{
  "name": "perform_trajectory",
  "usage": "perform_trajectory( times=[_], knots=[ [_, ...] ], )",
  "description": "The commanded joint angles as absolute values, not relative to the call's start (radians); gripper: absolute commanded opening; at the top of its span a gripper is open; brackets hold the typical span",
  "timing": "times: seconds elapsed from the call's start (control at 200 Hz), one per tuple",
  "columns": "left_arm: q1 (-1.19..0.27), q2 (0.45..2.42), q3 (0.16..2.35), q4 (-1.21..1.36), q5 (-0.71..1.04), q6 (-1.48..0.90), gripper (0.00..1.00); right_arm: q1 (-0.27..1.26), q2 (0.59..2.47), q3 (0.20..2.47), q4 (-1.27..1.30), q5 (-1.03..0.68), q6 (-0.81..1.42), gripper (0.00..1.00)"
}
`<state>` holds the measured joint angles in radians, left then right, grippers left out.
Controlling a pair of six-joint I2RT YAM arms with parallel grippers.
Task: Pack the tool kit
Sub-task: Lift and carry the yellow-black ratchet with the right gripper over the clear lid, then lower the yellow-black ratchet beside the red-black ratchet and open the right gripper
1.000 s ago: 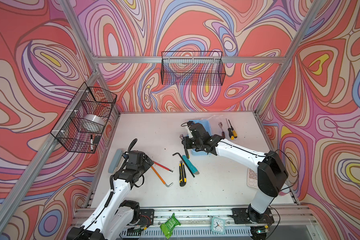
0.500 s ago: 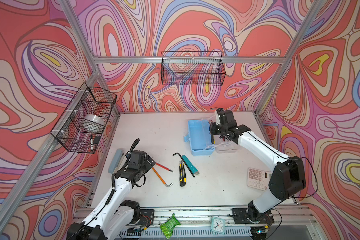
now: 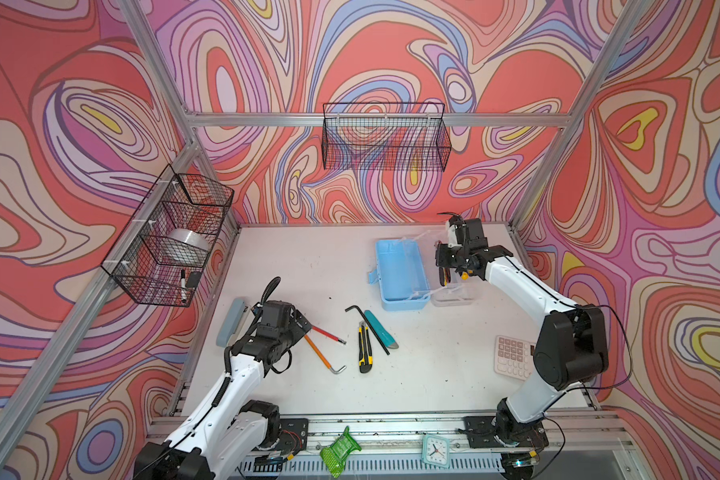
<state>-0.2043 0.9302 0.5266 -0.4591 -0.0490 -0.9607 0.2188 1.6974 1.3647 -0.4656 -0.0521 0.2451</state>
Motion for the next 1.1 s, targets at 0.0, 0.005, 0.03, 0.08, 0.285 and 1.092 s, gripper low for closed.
perform_trajectory(
  times=[0.0,0.005,0.03,0.08,0.285,1.092],
  knots=[
    [-0.212,0.943,0.541,-0.451,-0.05,-0.959,1.0,0.207,1.731,1.424,-0.439,-0.068,0.198,0.0],
    [-0.212,0.943,0.542,-0.451,-0.05,-0.959,1.0,0.205,1.732,1.425,-0.439,-0.068,0.197,0.0],
    [-0.212,0.944,0.542,-0.45,-0.049,-0.958,1.0,0.204,1.741,1.432,-0.44,-0.07,0.192,0.0],
    [-0.212,0.945,0.541,-0.45,-0.049,-0.959,1.0,0.199,1.757,1.445,-0.442,-0.075,0.186,0.0],
    [-0.213,0.94,0.537,-0.456,-0.055,-0.96,1.0,0.184,1.818,1.482,-0.448,-0.092,0.18,0.0],
    [-0.221,0.936,0.531,-0.458,-0.066,-0.963,1.0,0.178,1.71,1.475,-0.468,-0.07,0.177,0.61]
  ],
)
